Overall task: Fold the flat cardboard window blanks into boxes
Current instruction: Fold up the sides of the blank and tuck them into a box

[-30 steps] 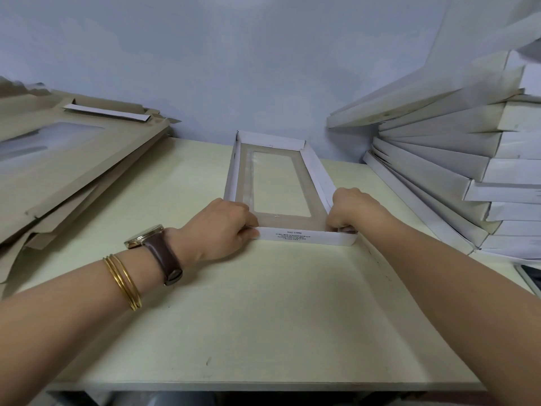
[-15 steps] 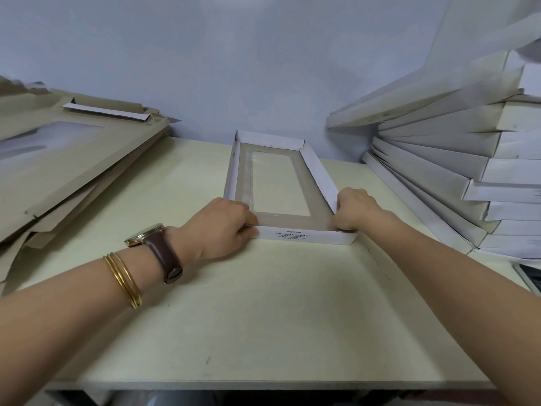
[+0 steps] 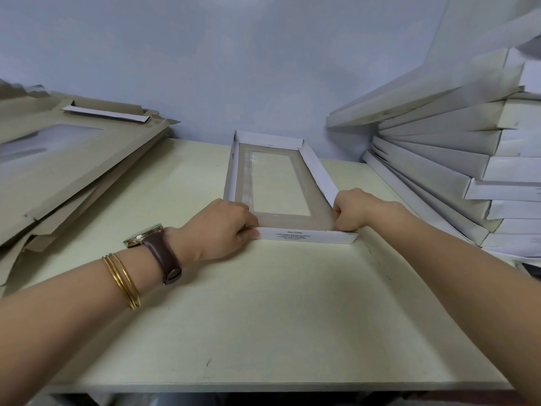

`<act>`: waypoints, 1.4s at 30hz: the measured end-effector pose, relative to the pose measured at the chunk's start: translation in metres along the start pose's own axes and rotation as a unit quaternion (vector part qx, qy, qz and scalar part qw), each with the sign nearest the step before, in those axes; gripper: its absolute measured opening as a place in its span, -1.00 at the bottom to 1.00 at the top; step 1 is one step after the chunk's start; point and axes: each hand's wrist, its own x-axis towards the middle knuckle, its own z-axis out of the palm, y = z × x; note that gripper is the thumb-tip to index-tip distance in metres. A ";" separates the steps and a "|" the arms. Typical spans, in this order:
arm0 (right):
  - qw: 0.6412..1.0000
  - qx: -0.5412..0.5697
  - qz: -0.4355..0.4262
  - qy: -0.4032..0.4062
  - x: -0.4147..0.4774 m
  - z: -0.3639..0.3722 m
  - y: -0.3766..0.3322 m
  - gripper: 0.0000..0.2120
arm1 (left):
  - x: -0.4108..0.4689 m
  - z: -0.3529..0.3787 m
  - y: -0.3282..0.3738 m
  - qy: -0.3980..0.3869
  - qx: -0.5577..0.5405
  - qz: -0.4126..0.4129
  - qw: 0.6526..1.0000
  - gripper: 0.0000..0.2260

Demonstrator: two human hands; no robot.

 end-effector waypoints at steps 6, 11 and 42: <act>0.998 0.056 -0.002 -0.023 0.000 -0.003 0.007 -0.72 | 0.001 0.002 -0.002 0.010 -0.001 0.003 1.000 -0.79; 0.996 0.077 -0.028 -0.017 -0.004 -0.006 0.011 -0.73 | 0.001 0.004 -0.003 0.015 0.000 0.007 1.000 -0.80; 0.981 -0.016 -0.192 -0.017 -0.061 0.016 -0.003 -0.85 | 0.022 -0.010 -0.011 0.118 -0.142 -0.286 0.940 -0.83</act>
